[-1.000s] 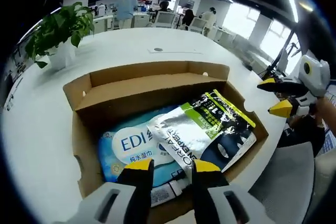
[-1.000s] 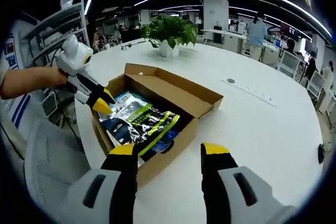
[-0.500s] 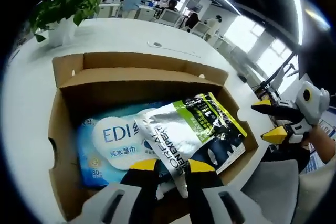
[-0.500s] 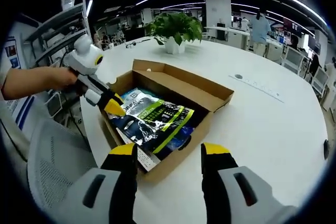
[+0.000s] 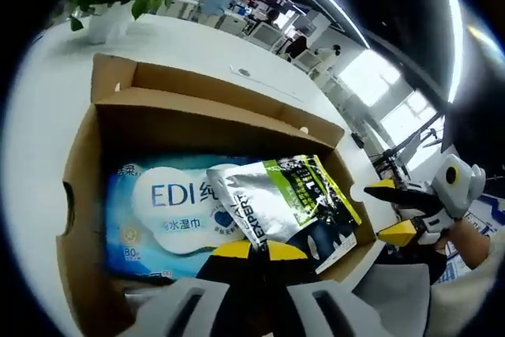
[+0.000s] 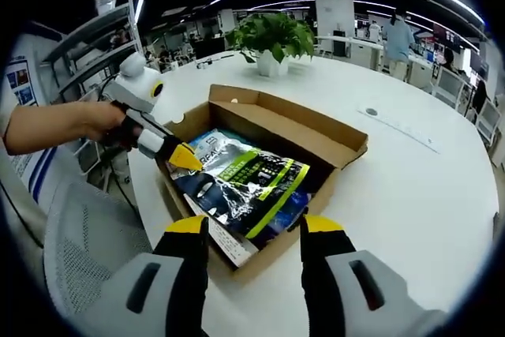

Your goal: Operate the shoe box by opening the lid, removing the specified soft item, and placing it in the target area until the item is outside and the box remains undamaged.

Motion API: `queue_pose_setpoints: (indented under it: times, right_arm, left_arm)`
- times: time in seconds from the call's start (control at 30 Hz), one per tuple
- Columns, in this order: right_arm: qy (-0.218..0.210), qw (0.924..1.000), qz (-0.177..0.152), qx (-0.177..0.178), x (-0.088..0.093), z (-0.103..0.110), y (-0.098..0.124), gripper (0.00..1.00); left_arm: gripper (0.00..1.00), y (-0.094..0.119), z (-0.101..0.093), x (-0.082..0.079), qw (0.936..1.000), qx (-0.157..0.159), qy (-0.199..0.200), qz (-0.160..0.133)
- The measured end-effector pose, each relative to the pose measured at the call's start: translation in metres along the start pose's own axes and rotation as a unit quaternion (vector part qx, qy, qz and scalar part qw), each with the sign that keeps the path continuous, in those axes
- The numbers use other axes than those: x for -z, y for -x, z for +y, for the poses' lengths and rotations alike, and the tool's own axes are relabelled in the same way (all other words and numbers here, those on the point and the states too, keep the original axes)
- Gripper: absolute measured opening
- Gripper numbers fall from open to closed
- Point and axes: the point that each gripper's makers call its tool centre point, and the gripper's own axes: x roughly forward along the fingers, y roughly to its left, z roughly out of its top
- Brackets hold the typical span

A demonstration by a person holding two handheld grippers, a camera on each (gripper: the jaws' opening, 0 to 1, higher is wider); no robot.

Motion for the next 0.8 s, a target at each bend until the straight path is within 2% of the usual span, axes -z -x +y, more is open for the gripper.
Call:
queue_pose_setpoints:
  times: [0.47,0.7,0.8]
  right_arm:
    - [0.009,0.9992,0.031,-0.023,-0.004,0.005,-0.026,0.39]
    - [-0.015,0.9978,0.054,-0.036,-0.005,0.004,-0.044,0.38]
    - [-0.020,0.9974,0.064,-0.029,-0.005,0.000,-0.049,0.38]
  left_arm:
    - [0.00,0.012,0.007,-0.004,0.9999,-0.006,-0.009,-0.007]
    - [0.00,0.014,0.011,-0.008,0.9998,-0.008,-0.005,-0.016]
    - [0.00,0.016,0.013,-0.011,0.9997,-0.010,-0.005,-0.020]
